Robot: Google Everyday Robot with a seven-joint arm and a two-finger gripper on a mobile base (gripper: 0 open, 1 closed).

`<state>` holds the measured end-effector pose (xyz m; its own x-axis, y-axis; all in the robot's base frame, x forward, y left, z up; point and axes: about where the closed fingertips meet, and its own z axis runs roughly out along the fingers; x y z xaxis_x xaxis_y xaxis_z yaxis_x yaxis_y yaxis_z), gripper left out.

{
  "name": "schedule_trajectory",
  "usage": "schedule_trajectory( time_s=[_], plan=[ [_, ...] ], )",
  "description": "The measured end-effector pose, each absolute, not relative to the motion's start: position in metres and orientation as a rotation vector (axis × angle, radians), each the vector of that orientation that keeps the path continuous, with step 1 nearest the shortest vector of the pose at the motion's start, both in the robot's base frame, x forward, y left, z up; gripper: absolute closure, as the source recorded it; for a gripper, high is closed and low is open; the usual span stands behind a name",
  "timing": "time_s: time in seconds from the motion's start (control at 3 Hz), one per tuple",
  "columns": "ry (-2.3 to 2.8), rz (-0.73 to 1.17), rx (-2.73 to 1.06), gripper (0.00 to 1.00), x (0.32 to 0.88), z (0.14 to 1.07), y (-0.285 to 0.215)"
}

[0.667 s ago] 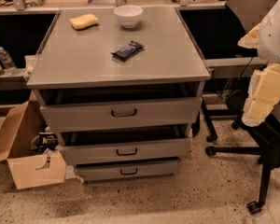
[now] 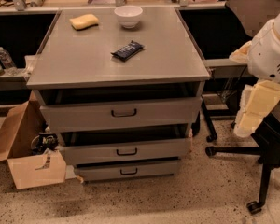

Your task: Open middle drawer

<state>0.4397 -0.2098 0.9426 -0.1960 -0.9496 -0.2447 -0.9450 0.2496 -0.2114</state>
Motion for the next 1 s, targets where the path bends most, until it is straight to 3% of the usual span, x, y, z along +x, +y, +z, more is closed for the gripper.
schedule_trajectory(
  time_s=[1.0],
  plan=[
    [2.154,0.594,-2.001,0.00,0.412,0.663,-0.117]
  ],
)
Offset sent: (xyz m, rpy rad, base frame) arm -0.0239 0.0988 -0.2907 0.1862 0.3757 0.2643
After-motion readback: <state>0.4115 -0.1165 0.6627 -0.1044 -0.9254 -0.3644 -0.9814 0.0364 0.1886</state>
